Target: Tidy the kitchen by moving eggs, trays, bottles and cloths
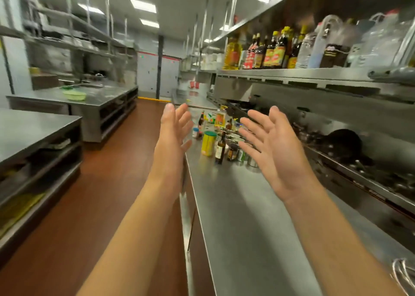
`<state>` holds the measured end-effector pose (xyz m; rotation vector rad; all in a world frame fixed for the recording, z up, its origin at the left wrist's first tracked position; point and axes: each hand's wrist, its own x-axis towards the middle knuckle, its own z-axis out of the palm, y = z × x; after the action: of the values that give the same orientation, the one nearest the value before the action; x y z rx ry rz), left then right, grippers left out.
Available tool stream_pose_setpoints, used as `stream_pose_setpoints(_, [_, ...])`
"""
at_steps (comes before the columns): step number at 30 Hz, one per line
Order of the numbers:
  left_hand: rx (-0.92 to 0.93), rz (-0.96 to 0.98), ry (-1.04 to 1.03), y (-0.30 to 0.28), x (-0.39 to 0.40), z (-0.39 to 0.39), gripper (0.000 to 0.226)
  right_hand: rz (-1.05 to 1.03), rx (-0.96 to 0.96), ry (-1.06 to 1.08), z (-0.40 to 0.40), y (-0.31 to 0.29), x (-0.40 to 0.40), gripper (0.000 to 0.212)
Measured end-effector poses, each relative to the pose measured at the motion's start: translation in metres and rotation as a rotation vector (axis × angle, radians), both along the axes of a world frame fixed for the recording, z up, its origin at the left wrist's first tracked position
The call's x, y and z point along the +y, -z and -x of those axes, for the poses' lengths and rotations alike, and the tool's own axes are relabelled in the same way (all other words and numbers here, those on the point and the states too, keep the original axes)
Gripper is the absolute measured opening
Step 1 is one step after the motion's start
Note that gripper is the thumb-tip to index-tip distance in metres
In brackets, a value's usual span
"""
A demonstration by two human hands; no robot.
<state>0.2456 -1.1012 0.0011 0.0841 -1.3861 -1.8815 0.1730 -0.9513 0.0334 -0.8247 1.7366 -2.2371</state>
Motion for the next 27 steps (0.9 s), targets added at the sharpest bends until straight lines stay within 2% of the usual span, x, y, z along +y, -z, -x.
stream_pose_setpoints(4, [0.008,-0.016,-0.123,0.004,-0.026,-0.035,0.059,-0.004,-0.009,-0.075,-0.014,0.002,-0.032,0.053])
stream_pose_setpoints(9, [0.001,-0.012,-0.222,0.011,-0.051,-0.062,0.059,-0.003,-0.019,-0.027,-0.024,0.007,-0.052,0.055])
stream_pose_setpoints(27, [0.022,-0.149,-0.139,0.048,-0.054,-0.047,0.057,-0.074,-0.064,0.060,-0.022,0.035,-0.059,0.056])
